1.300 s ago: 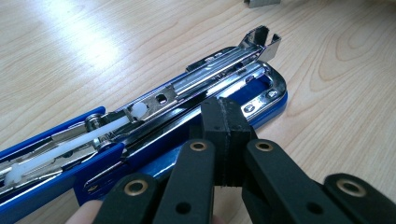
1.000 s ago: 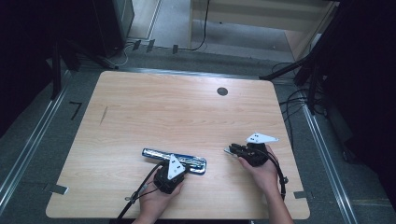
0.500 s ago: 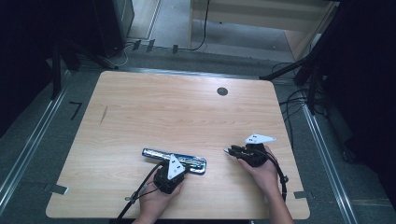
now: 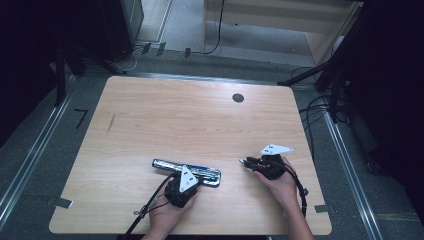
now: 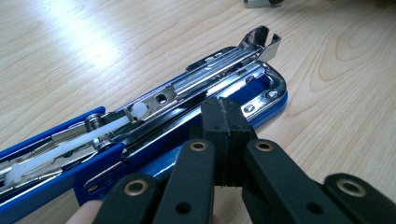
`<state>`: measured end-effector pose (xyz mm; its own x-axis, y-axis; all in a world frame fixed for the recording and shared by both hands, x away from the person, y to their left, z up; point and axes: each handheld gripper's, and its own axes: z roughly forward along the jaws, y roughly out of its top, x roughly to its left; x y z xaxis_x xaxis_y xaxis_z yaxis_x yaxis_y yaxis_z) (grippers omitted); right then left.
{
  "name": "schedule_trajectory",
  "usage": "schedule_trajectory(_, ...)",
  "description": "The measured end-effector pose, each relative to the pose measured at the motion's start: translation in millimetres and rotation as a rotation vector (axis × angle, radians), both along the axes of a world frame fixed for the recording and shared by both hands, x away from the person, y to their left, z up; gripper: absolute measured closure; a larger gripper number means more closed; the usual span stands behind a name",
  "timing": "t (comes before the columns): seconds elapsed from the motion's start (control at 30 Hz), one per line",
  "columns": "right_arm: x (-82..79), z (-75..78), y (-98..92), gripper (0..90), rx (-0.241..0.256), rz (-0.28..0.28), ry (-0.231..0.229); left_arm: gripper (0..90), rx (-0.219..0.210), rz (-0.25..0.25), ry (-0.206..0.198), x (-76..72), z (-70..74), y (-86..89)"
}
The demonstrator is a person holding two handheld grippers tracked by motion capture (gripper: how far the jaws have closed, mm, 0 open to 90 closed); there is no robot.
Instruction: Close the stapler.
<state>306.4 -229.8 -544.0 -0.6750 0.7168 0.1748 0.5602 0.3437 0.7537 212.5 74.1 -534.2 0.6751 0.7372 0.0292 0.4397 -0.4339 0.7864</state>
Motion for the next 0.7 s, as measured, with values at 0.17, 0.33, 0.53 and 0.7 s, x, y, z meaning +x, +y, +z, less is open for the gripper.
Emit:
schedule_trajectory(0.17,-0.3,-0.4,1.3,77.6,-0.004,0.004,0.003,90.0,-0.001,0.000,0.001,0.1,0.0,0.1)
schedule_trajectory(0.33,-1.3,-1.5,2.7,79.0,-0.004,0.006,-0.004,90.0,-0.002,-0.001,0.003,0.2,0.0,0.3)
schedule_trajectory(0.53,-3.6,-4.1,2.3,80.0,0.022,-0.004,-0.022,90.0,-0.005,0.001,0.003,-0.4,-0.1,0.3)
schedule_trajectory(0.7,-5.9,-1.0,5.9,80.1,-0.027,0.008,-0.040,90.0,-0.009,-0.001,0.006,-0.1,0.0,0.8)
